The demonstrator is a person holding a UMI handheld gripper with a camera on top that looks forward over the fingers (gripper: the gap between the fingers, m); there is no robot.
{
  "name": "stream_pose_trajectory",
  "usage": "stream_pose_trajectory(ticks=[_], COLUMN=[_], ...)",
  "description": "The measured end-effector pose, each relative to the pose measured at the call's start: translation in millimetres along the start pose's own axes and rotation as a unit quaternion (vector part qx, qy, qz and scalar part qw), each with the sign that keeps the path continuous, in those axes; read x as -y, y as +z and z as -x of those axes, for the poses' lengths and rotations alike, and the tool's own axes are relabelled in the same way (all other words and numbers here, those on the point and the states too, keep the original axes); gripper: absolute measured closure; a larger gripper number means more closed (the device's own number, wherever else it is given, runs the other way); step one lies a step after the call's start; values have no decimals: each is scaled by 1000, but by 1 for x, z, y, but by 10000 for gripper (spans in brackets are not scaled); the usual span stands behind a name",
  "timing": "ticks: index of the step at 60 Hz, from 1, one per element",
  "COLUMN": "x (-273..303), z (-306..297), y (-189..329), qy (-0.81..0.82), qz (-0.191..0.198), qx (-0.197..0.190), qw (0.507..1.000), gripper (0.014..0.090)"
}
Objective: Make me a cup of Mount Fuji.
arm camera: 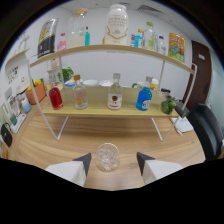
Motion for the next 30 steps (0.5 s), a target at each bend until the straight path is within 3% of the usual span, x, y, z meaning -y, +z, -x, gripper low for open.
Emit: stream_pose_trajectory(ticks=[18, 30], x=[-25, -24], z=[14, 59], y=[-19, -29], qy=[-1, 19], qz=[-1, -46], qx=[-7, 17], qw=[1000, 999], gripper=[200, 196])
